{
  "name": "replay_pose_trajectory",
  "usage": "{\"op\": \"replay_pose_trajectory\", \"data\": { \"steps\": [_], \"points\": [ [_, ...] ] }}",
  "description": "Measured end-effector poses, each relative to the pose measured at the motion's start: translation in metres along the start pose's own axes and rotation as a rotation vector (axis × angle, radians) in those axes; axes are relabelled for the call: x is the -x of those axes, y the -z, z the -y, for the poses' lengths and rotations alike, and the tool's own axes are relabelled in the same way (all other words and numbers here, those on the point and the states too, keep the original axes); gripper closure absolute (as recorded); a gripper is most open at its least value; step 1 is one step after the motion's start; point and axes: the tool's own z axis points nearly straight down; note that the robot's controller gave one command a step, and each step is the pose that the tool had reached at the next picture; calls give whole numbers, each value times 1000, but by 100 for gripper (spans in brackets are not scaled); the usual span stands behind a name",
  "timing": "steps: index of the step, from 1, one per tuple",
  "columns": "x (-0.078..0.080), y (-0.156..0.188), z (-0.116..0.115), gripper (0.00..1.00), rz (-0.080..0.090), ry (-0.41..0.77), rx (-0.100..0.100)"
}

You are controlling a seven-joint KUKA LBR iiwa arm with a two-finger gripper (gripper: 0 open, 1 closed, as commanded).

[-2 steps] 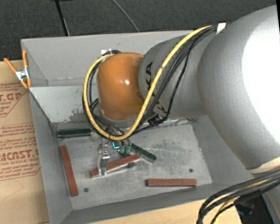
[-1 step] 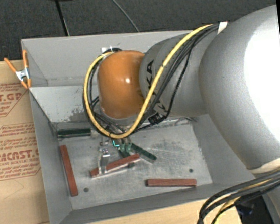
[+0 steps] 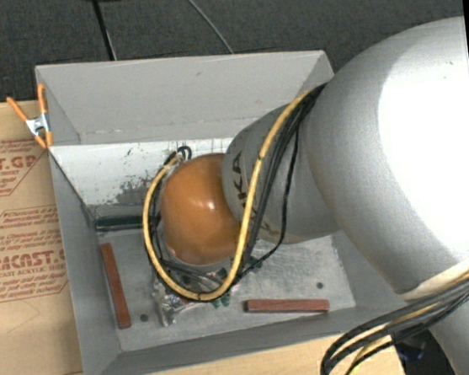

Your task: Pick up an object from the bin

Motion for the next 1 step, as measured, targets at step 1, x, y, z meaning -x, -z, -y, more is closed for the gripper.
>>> {"op": "replay_pose_trajectory", "data": {
  "steps": [1],
  "points": [
    [0,0,0,100,0,0,0]
  ]
}}
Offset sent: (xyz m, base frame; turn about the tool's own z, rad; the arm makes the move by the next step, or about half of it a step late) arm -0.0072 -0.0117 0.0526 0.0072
